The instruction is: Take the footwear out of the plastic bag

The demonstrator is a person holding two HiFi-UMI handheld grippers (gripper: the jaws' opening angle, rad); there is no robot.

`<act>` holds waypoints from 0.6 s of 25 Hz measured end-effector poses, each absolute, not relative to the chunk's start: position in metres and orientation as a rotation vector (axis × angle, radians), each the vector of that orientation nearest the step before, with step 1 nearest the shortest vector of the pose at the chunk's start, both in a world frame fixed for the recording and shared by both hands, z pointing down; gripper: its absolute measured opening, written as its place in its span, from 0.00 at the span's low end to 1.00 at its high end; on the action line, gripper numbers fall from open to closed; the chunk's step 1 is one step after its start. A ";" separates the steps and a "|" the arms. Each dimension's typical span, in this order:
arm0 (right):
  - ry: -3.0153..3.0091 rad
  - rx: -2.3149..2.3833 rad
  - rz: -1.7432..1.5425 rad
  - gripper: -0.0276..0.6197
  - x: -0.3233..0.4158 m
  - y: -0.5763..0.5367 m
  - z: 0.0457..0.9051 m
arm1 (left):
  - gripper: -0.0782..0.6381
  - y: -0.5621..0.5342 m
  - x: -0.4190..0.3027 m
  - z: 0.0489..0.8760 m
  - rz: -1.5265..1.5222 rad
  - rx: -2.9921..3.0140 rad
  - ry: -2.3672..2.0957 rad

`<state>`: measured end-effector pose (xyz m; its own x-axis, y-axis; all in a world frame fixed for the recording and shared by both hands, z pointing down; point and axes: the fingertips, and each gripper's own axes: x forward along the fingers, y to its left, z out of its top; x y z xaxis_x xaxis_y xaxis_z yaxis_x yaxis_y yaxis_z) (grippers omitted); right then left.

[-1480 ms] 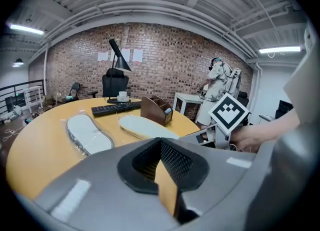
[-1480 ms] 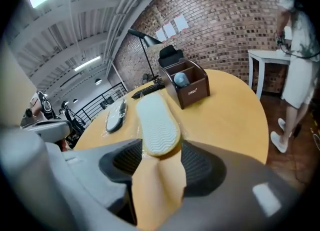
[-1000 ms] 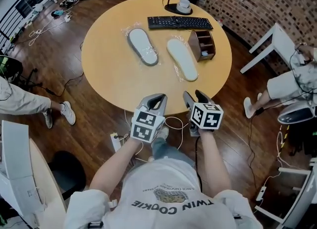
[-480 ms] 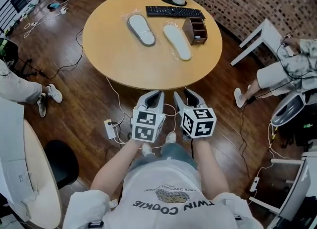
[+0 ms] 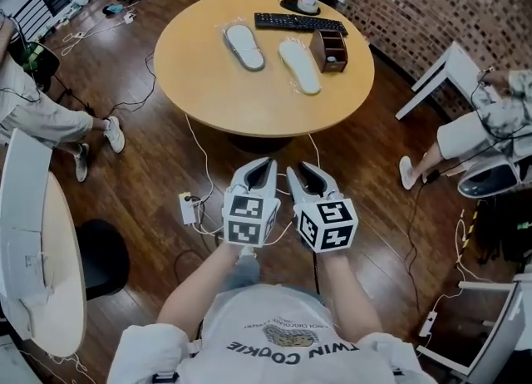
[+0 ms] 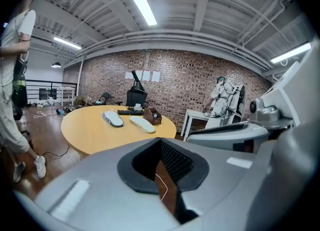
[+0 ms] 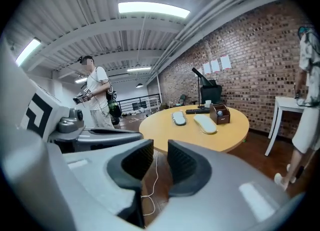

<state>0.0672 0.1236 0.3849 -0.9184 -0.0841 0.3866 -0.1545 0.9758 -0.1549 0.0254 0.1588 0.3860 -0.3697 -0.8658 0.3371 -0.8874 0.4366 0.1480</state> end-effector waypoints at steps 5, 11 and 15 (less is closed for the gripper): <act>-2.763 0.141 0.276 0.13 0.125 0.136 0.383 | 0.11 0.171 0.087 0.389 0.102 1.452 -2.348; -2.797 0.140 0.272 0.12 0.193 0.149 0.380 | 0.11 0.178 0.161 0.388 0.129 1.459 -2.366; -2.804 0.144 0.292 0.12 0.221 0.151 0.381 | 0.11 0.177 0.190 0.386 0.133 1.475 -2.363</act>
<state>0.2207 0.1513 0.3811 -0.9445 -0.0662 0.3218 -0.1310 0.9741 -0.1842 0.1900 0.1767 0.3863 -0.3961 -0.8521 0.3421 -0.8851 0.4534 0.1046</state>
